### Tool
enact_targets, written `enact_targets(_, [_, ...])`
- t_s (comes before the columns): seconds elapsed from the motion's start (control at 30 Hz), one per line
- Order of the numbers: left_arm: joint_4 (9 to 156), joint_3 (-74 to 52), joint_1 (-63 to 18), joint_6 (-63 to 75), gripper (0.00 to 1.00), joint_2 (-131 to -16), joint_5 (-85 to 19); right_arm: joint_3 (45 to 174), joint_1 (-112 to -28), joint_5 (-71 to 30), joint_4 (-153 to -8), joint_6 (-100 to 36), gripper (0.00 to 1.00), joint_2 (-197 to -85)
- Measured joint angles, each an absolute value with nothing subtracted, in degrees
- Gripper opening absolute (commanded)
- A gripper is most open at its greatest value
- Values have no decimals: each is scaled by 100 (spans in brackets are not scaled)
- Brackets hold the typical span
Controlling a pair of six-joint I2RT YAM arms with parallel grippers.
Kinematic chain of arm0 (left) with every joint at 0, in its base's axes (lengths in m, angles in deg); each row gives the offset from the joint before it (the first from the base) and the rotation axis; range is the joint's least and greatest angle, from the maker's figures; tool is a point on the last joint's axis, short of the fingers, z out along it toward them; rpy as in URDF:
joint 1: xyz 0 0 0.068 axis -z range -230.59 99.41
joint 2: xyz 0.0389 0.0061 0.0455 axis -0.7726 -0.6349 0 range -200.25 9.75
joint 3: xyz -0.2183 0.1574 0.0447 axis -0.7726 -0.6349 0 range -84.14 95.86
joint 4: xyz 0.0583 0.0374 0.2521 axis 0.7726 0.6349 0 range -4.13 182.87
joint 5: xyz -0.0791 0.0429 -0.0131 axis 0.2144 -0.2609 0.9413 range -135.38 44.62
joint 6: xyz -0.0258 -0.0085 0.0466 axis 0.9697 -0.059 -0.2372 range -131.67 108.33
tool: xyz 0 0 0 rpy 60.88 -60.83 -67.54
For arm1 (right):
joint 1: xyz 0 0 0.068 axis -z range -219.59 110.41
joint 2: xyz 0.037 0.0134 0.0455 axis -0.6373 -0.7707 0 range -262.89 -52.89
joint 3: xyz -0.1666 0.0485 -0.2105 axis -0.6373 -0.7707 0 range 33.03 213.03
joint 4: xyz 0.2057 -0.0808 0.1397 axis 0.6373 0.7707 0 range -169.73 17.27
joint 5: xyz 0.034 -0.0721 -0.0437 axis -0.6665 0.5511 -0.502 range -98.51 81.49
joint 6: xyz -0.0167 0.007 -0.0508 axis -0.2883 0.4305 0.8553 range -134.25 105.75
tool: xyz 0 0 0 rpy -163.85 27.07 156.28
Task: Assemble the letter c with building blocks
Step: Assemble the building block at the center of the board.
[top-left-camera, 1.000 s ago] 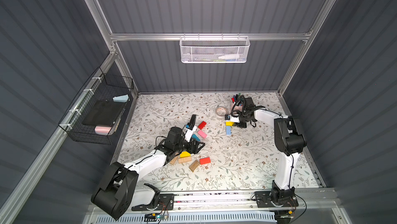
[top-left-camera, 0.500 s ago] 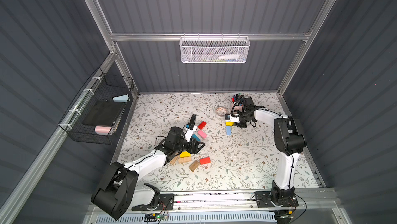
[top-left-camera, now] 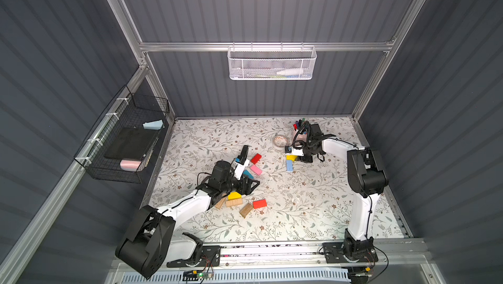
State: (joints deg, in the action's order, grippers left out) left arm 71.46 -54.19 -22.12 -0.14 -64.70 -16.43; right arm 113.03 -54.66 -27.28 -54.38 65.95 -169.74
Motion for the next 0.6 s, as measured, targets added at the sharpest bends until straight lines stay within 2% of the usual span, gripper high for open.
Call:
enact_targets(0.43, [7146, -5419, -2212, -14, 76, -6470, -1665, 11349, -5464, -2723, -5460, 6326, 39, -16944])
enact_targets(0.6, [7146, -5421, -2212, -14, 76, -6470, -1671, 11192, -5464, -2787, -5537, 6046, 38, -16509])
